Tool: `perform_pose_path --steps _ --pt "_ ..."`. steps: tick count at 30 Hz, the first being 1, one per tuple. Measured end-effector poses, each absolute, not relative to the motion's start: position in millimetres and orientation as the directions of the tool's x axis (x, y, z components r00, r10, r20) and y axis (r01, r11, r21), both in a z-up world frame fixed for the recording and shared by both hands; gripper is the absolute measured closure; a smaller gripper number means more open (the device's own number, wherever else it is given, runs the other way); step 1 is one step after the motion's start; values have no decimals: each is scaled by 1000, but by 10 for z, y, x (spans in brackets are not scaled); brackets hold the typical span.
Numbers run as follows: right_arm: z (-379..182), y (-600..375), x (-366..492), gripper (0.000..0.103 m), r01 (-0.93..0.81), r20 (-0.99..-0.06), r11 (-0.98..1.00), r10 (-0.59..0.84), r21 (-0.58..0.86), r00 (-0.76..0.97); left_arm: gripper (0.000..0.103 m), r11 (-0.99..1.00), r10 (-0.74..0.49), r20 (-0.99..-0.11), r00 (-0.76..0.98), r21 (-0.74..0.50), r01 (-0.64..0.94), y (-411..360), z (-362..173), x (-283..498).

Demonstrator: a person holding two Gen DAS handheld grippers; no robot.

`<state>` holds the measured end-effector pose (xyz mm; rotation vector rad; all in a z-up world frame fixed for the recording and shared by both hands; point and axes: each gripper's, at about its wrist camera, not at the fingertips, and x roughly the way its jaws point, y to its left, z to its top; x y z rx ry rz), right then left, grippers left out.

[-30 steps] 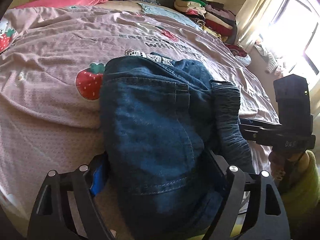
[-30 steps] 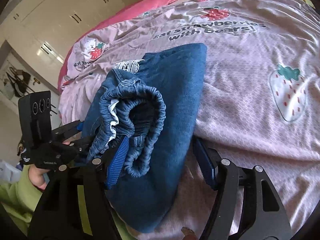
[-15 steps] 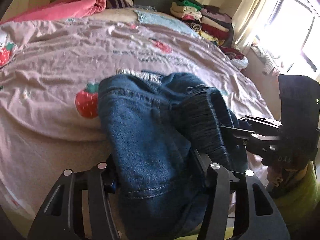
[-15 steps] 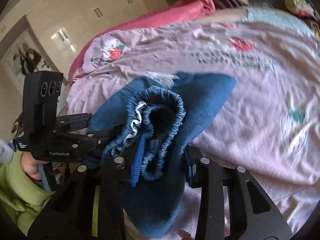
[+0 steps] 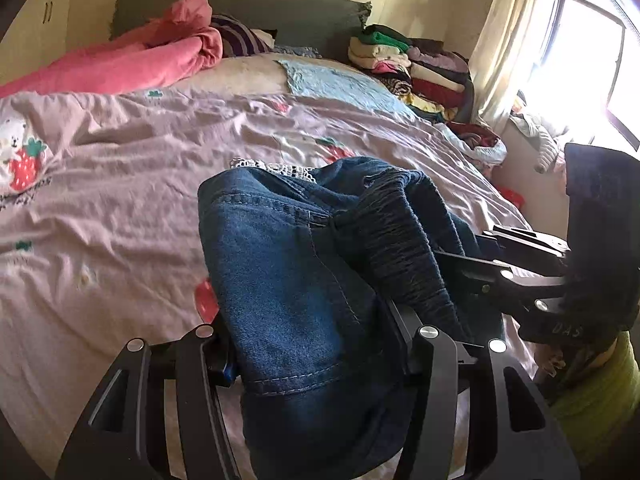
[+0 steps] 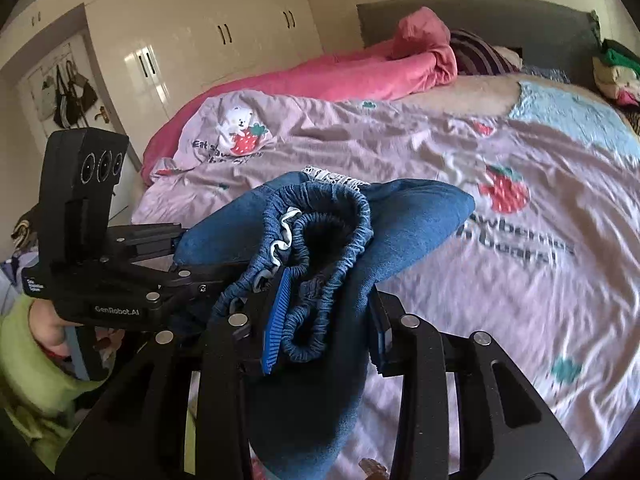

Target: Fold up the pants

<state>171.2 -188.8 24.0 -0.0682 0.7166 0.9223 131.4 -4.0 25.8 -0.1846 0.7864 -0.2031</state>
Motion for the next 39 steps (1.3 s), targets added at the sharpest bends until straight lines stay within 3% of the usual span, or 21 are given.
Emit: perform_pose_path --steps 19,26,28,33,39 --pt "68 -1653 2078 75 -738 -606 639 681 218 411 51 978 -187 -680 709 -194 72 83 128 1715" --pt "-188 -1645 2157 75 -702 -653 671 646 238 396 47 978 -181 -725 665 -206 42 98 -129 1808" --pt "-258 -1673 2163 72 -684 -660 686 636 246 400 39 976 -181 -732 657 -214 30 129 -182 1811" --pt "-388 -1764 2209 53 -629 -692 733 596 261 408 30 977 -165 -756 633 -213 0 173 -317 1810" --pt "-559 -1803 2281 48 -580 -740 768 551 270 385 28 970 -187 -769 611 -243 -9 203 -459 1811"
